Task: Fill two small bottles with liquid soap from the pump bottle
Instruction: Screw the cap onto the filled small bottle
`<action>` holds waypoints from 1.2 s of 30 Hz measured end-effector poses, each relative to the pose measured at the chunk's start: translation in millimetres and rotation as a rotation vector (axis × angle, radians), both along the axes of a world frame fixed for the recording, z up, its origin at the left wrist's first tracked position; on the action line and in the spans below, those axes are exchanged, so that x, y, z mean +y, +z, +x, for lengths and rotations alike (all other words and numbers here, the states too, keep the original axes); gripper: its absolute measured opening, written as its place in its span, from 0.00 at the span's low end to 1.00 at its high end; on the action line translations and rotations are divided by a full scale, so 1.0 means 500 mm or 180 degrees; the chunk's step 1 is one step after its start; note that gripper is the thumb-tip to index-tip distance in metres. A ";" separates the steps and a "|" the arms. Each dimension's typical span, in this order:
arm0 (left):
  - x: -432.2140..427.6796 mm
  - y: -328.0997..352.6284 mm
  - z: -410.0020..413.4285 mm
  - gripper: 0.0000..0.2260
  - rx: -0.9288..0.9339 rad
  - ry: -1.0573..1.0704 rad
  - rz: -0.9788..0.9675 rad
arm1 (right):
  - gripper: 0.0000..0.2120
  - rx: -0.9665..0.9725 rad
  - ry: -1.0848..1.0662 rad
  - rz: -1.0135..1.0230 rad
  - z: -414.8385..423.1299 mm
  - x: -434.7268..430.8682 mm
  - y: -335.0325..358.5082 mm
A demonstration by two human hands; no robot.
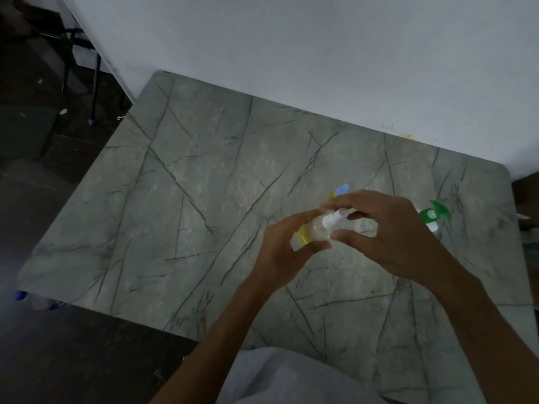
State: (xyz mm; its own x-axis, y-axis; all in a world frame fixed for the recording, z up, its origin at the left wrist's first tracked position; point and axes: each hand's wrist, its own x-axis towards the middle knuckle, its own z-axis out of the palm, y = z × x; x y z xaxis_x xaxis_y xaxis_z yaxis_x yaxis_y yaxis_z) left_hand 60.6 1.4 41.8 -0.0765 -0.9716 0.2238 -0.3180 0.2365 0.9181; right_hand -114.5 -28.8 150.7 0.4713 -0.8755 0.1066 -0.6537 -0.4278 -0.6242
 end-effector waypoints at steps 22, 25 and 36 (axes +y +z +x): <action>0.031 -0.010 -0.014 0.22 -0.0006 -0.0111 0.0133 | 0.24 -0.0184 -0.1019 -0.0003 0.034 0.045 -0.063; 0.030 -0.012 -0.005 0.22 -0.0020 0.0001 0.0136 | 0.26 -0.0590 -0.0591 0.0557 0.018 0.045 -0.054; 0.027 0.003 -0.010 0.22 0.0000 -0.0051 0.0079 | 0.30 -0.0646 -0.0789 0.0388 0.026 0.047 -0.048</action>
State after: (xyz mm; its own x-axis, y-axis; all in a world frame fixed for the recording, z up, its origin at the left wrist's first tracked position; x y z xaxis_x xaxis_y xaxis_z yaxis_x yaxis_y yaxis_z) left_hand 55.5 14.9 43.5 -0.0920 -0.9756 0.1995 -0.3143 0.2186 0.9238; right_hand -101.3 -5.3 126.5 0.2225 -0.9728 0.0640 -0.5856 -0.1858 -0.7890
